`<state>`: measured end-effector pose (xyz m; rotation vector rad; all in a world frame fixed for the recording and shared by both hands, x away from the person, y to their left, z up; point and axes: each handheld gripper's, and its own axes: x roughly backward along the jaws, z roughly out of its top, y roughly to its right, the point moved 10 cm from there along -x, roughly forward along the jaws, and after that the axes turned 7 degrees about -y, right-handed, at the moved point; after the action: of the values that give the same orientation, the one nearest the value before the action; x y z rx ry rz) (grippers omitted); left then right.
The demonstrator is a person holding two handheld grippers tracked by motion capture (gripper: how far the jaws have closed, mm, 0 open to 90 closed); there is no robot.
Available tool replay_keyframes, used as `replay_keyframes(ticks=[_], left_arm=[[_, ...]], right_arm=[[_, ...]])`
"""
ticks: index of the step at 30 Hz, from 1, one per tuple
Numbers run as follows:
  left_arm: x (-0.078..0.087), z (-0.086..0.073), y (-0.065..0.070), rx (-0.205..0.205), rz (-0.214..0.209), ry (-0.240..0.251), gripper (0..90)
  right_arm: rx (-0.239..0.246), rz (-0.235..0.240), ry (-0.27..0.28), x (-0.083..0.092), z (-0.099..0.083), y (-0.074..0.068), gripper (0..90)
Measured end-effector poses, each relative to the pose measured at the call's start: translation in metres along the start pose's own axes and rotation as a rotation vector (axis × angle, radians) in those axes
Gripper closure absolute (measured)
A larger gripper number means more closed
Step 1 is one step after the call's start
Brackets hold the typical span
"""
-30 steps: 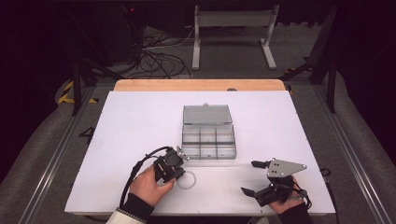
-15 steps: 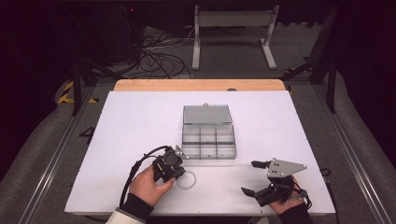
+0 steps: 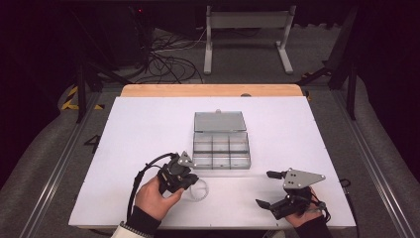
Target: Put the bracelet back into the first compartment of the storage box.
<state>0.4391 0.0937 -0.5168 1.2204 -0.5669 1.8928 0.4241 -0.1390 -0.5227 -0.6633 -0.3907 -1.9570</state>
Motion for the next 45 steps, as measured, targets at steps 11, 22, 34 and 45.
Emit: replay_keyframes(ticks=[11, 22, 34, 45], left_arm=[[0.023, 0.01, 0.007, -0.016, -0.001, 0.088, 86.0], [0.043, 0.016, 0.011, -0.031, -0.009, 0.151, 86.0], [0.055, 0.025, 0.013, -0.047, -0.007, 0.177, 86.0], [0.063, 0.041, 0.006, -0.043, 0.008, 0.209, 86.0]], right_arm=[[-0.001, 0.003, 0.001, 0.0, 0.0, 0.0, 4.7], [-0.002, 0.0, -0.003, -0.001, 0.0, 0.0, 4.7], [-0.006, -0.001, -0.003, -0.001, -0.001, 0.001, 4.7], [-0.004, 0.0, -0.004, -0.001, -0.001, 0.0, 4.7]])
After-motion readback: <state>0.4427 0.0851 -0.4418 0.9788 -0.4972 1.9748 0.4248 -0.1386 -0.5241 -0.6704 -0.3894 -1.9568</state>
